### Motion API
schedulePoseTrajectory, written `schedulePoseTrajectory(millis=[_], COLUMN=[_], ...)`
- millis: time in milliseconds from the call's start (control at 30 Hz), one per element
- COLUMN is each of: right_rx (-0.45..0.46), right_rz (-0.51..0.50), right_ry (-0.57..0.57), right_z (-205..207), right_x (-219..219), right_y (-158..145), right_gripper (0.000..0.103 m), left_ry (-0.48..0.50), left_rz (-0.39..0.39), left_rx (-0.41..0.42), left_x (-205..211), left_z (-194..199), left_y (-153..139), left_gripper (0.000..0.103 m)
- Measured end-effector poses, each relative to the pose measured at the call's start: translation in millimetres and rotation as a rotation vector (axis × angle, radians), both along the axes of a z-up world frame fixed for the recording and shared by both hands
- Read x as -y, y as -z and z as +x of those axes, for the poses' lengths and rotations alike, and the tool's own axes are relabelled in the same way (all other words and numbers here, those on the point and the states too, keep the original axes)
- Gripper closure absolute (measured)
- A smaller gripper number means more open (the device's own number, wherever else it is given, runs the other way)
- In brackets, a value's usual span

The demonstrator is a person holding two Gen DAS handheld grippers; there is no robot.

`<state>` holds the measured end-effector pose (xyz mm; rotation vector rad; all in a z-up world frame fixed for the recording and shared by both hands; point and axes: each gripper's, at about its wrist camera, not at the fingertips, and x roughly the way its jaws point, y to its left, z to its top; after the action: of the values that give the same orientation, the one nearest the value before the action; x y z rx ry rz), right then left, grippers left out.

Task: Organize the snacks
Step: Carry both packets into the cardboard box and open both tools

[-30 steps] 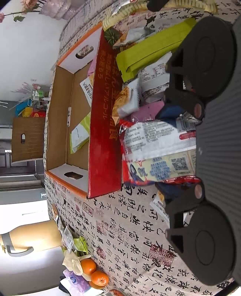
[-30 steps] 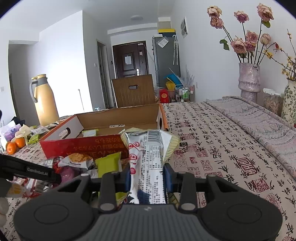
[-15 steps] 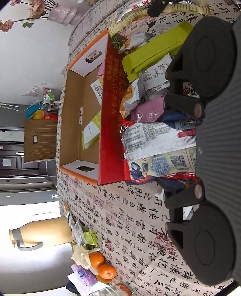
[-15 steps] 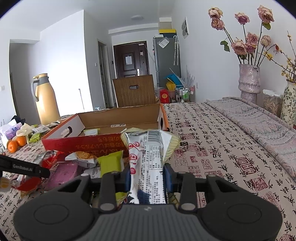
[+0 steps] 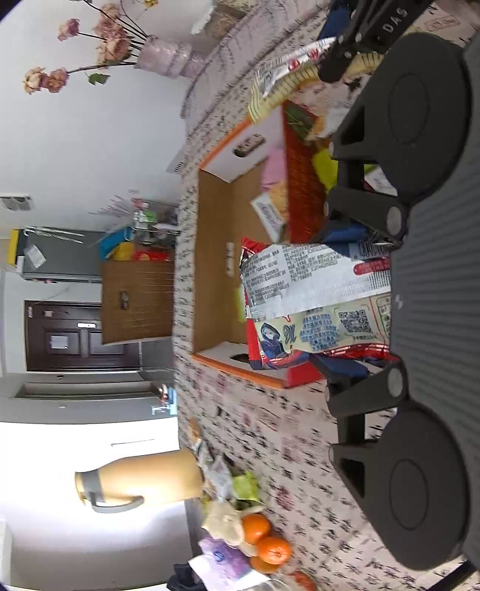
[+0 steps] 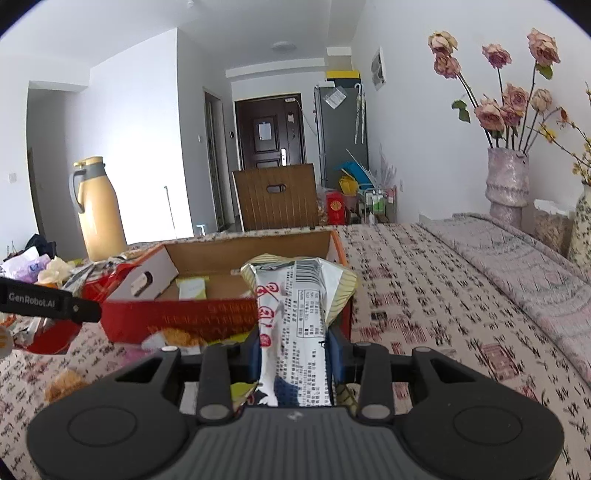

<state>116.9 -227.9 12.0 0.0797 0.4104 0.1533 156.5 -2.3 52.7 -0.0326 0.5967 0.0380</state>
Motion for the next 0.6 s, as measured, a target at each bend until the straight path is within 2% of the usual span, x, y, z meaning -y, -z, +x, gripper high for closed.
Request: schedulePoseTrajectory(millis=[367,600], right_rx=[0.055,0.069], right_rz=[0.000,-0.020], right_ry=[-0.020,-0.031], right_z=[46,91], right_x=[-12,-17], right_y=[-24,-37], right_gripper=[0.068,0.068], left_ry=[0.008,0.003], left_rz=[0.002,0.010], left_rx=[0.069,0.085], left_x=[4,2], left_z=[35,64], left_y=[-20,-23], left_gripper=[0.044,0.044])
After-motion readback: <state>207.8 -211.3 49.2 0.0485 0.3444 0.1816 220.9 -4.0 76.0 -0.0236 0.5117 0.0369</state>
